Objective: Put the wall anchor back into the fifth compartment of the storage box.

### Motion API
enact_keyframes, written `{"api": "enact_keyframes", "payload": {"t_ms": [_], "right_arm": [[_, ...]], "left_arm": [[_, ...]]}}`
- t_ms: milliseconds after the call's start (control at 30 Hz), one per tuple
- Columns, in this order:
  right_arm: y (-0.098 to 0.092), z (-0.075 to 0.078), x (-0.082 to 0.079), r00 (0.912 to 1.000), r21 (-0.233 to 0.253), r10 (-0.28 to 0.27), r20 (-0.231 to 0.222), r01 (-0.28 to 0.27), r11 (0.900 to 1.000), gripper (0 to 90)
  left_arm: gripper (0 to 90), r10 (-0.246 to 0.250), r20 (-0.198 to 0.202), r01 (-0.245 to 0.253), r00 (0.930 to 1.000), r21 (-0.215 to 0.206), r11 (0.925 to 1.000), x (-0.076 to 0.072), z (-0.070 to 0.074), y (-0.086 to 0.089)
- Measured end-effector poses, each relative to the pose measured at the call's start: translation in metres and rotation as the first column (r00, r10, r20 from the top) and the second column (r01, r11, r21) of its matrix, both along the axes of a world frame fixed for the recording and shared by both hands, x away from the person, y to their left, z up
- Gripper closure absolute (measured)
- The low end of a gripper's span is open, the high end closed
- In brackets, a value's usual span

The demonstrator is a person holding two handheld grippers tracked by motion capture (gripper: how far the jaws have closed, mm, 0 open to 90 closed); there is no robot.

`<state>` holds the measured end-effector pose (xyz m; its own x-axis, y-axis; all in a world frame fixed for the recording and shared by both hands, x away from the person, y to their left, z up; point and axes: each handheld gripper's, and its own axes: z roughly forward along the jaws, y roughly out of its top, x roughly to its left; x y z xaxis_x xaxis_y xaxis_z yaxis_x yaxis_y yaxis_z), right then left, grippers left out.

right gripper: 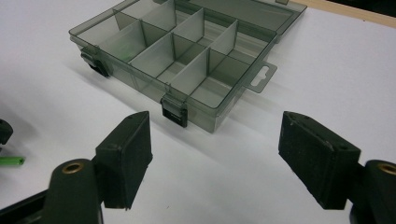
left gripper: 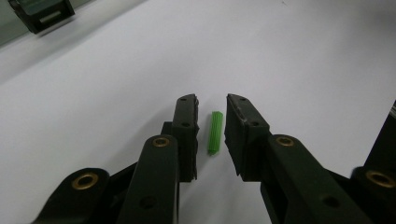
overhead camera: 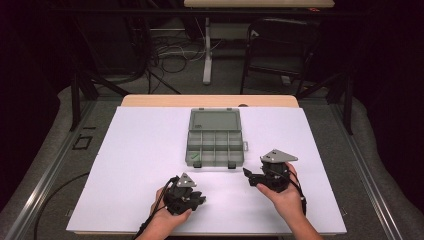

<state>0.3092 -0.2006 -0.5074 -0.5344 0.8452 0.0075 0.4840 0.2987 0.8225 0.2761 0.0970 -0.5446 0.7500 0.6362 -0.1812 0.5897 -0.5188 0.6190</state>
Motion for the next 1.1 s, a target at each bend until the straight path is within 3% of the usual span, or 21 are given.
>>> {"api": "enact_keyframes", "payload": {"t_ms": [200, 533, 1100], "right_arm": [[-0.0002, 0.0000, 0.0000, 1.0000, -0.003, 0.002, 0.003, -0.002, 1.000, 25.2], [-0.0008, 0.0005, -0.0001, 1.0000, 0.006, -0.001, 0.002, 0.001, 1.000, 25.2], [-0.0005, 0.0000, 0.0001, 1.0000, -0.003, -0.001, 0.000, 0.001, 1.000, 25.2]], "left_arm": [[75.2, -0.003, -0.013, 0.003, 0.9999, 0.017, 0.9998, -0.0016, -0.0052, -0.0036], [84.6, 0.010, 0.001, -0.010, 1.0000, 0.029, 0.9995, -0.0020, -0.0059, -0.0038], [85.1, 0.001, -0.004, -0.001, 1.0000, 0.016, 0.9999, 0.0009, -0.0017, -0.0013]]}}
